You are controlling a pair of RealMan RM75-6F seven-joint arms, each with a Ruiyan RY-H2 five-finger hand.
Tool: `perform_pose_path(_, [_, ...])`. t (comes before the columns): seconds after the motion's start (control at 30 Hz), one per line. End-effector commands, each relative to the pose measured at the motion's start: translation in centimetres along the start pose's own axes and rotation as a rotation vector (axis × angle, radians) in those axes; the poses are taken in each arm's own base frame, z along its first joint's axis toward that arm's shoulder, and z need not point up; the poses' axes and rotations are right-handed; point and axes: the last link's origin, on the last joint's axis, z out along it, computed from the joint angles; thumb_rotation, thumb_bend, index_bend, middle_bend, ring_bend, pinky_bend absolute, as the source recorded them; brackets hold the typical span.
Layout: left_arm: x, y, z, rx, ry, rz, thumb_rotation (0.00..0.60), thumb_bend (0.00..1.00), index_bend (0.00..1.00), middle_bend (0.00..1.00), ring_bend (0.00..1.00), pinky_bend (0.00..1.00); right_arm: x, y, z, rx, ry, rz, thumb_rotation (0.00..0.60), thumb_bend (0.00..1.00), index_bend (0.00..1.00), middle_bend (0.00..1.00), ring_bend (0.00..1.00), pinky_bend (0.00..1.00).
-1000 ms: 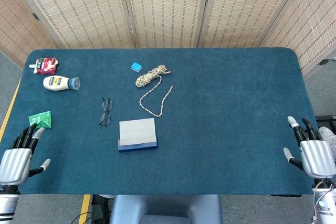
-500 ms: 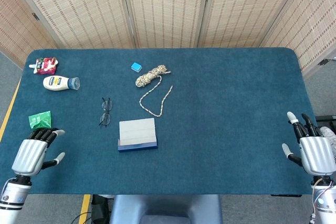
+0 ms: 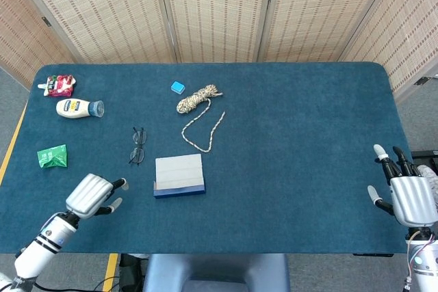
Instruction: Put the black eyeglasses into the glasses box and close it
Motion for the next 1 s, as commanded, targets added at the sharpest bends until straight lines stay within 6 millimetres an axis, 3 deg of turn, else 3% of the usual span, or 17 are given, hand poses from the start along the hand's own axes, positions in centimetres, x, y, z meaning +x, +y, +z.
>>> perform_pose_path(0.03, [-0.7,1.4,2.1,-0.055,-0.1,0.003,0.6,0.46,0.39,1.0,0.92,0.81,-0.1,0.0,0.0,0.0,-0.004,0.0,0.6,0.33,0.02,0.31,0.11,0.23])
perform_pose_path(0.5, [-2.7,3.1,6.0,-0.043,-0.321,-0.009,0.6,0.57,0.32,1.0,0.96,0.83,-0.2,0.6,-0.4,-0.014,-0.007,0.012,0.6,0.33,0.04,0.35,0.14,0.23])
perform_pose_path(1.0, [-1.7,9.2,9.0,-0.194,-0.35,-0.153,0.6,0.57,0.31,1.0,0.96,0.83,-0.1,1.4,-1.1,-0.042,0.008,0.016,0.6,0.33,0.04,0.35,0.15,0.23])
